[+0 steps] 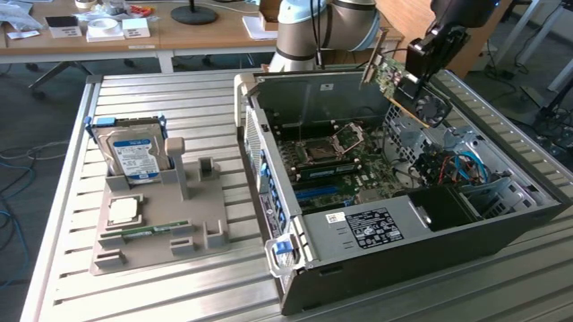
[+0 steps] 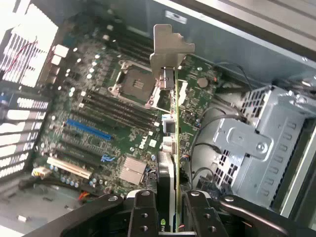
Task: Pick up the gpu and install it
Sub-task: 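Insert the gpu into the slot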
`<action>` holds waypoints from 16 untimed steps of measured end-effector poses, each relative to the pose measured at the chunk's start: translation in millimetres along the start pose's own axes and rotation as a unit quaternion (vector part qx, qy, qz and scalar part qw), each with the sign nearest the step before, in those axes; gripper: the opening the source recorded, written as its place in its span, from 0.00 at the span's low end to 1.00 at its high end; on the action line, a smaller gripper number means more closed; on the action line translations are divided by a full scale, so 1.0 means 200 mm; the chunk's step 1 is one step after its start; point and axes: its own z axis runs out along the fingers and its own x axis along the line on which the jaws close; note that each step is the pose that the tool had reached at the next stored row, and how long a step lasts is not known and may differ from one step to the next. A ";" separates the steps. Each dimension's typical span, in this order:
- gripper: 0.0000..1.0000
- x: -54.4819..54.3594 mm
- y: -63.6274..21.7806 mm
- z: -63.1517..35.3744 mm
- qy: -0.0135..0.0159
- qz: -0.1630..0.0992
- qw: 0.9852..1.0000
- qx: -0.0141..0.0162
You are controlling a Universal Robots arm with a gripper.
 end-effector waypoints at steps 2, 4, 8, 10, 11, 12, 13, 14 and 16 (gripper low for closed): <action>0.27 0.00 0.000 0.002 0.001 -0.019 1.000 0.000; 0.27 0.00 0.000 0.004 0.003 -0.037 0.999 0.000; 0.27 0.00 -0.001 0.008 0.005 -0.073 0.997 0.000; 0.27 0.00 -0.001 0.009 0.006 -0.089 0.996 0.000; 0.27 0.00 -0.001 0.009 0.006 -0.090 0.996 0.000; 0.27 0.00 -0.001 0.009 0.006 -0.090 0.996 0.000; 0.27 0.00 -0.001 0.009 0.006 -0.090 0.996 0.000; 0.27 0.00 -0.001 0.009 0.006 -0.090 0.996 0.000; 0.27 0.00 -0.001 0.009 0.006 -0.090 0.996 0.000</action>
